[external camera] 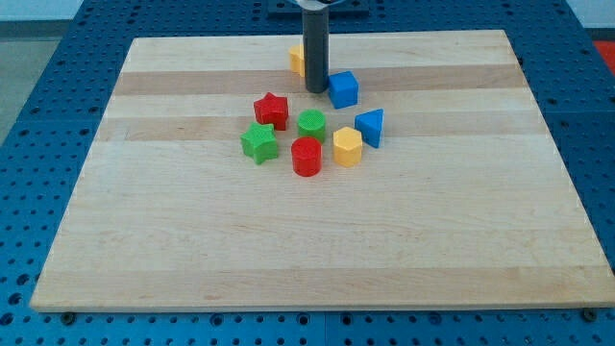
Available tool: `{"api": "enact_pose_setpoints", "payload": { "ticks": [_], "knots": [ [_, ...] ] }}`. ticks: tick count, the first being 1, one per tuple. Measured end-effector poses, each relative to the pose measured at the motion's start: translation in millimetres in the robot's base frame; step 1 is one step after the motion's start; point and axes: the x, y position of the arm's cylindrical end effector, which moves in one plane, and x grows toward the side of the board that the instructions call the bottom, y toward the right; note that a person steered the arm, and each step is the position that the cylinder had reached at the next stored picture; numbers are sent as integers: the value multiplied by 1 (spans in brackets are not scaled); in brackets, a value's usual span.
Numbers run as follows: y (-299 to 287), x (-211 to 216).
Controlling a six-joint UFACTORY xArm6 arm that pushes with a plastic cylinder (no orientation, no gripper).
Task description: Move the blue cube closer to the blue triangle
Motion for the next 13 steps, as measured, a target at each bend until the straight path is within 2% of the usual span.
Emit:
{"api": "enact_pose_setpoints", "payload": {
  "ticks": [2, 4, 7, 13],
  "knots": [
    [3, 17],
    [-28, -11],
    [33, -7],
    [63, -5]
  ]
}}
